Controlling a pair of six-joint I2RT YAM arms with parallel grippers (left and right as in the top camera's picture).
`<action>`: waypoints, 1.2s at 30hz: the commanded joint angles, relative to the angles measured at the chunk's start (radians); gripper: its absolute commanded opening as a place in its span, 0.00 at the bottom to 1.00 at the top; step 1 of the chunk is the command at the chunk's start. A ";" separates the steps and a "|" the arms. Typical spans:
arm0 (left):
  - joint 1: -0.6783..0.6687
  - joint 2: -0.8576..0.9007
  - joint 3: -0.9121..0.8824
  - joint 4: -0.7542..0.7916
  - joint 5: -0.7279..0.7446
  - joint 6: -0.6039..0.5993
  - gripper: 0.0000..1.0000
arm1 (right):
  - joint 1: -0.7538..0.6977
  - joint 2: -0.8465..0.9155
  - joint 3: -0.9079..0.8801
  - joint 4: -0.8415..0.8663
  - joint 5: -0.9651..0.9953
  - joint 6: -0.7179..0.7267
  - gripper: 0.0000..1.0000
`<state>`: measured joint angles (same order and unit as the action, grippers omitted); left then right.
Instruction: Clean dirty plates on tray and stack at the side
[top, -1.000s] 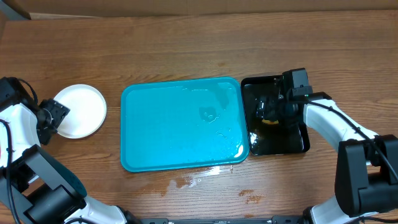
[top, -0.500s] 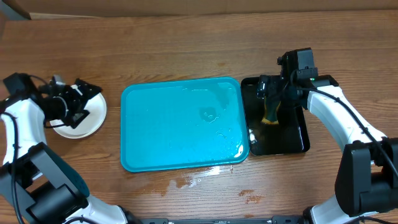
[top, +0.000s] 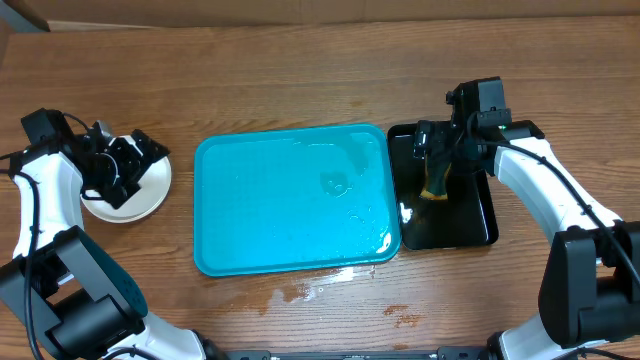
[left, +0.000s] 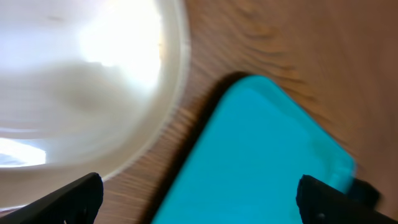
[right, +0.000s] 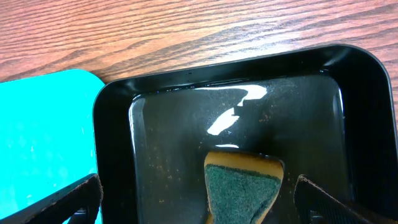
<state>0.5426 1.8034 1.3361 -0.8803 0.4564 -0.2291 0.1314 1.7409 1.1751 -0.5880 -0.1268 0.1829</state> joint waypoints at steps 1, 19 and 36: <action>-0.002 0.001 0.023 -0.002 -0.194 0.012 1.00 | -0.004 0.001 0.010 0.003 -0.006 -0.005 1.00; -0.002 0.001 0.023 -0.002 -0.232 0.012 1.00 | -0.003 -0.416 0.010 0.003 -0.006 -0.005 1.00; -0.002 0.001 0.023 -0.002 -0.232 0.012 1.00 | -0.035 -1.271 -0.052 0.007 0.277 -0.151 1.00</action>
<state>0.5426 1.8034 1.3361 -0.8803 0.2302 -0.2287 0.1204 0.5350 1.1698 -0.5812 0.0940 0.0975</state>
